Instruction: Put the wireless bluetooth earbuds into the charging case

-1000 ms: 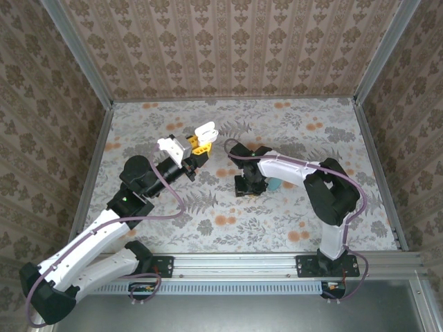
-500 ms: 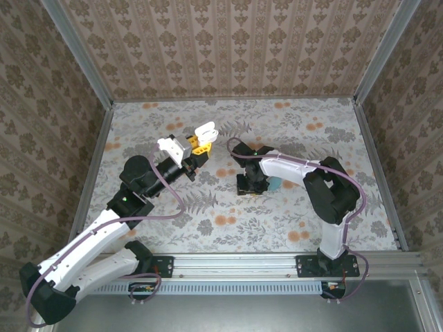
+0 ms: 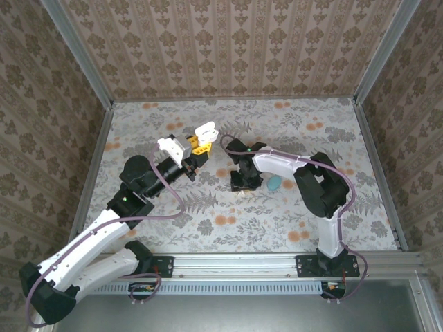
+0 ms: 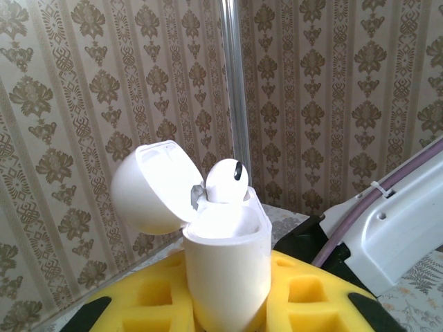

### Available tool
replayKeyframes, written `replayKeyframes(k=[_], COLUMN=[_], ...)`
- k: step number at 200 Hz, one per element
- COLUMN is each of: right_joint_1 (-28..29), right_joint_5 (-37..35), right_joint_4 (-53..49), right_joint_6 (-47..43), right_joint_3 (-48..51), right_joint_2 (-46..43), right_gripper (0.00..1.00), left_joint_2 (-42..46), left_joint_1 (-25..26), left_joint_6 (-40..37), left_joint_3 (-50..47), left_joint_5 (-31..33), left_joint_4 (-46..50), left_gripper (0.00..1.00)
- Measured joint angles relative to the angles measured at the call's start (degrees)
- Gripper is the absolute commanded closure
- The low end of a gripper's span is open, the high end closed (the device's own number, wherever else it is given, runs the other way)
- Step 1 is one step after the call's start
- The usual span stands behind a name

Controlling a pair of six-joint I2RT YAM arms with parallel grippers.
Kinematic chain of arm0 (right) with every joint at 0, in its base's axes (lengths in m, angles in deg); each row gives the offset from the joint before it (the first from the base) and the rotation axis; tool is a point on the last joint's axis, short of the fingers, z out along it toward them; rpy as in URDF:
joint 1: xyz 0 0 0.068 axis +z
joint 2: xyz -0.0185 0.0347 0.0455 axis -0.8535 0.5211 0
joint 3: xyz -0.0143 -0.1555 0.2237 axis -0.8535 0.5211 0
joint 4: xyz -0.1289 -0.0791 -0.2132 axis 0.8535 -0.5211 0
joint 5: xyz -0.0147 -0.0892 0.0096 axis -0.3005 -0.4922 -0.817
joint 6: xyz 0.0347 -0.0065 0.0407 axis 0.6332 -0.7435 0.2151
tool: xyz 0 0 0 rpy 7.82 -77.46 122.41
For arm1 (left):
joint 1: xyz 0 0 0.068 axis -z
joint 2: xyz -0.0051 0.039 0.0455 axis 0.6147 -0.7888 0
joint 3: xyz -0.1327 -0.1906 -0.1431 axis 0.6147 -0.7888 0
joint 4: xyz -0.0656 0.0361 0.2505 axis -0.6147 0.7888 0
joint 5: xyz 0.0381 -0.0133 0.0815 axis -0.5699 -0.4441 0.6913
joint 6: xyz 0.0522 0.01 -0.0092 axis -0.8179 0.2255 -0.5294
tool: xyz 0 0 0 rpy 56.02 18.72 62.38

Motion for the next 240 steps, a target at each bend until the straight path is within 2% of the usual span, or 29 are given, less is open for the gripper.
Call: replayKeyframes(k=[46, 80, 166, 209, 240], right_joint_1=[0.7, 0.9, 1.6, 2.4, 2.6], right_joint_5=[-0.3, -3.6, -6.3, -6.3, -6.2], right_joint_4=[-1.1, -3.3, -2.9, -3.0, -3.0], right_joint_6=[-1.6, -1.1, 10.2, 11.7, 12.0], right_joint_3=[-4.1, -4.7, 0.7, 0.7, 0.7], right_joint_2=[2.5, 2.4, -0.5, -0.5, -0.4], right_gripper=[0.58, 0.55, 0.54, 0.62, 0.64], left_joint_2=[-0.1, -0.1, -0.4, -0.4, -0.4], left_joint_1=[0.0, 0.0, 0.0, 0.0, 0.0], left_joint_6=[0.0, 0.0, 0.0, 0.0, 0.0], left_joint_3=[0.0, 0.0, 0.0, 0.0, 0.0], left_joint_5=[0.0, 0.0, 0.0, 0.0, 0.0], left_joint_4=[-0.1, -0.2, -0.4, -0.4, -0.4], left_gripper=[0.80, 0.80, 0.80, 0.80, 0.80])
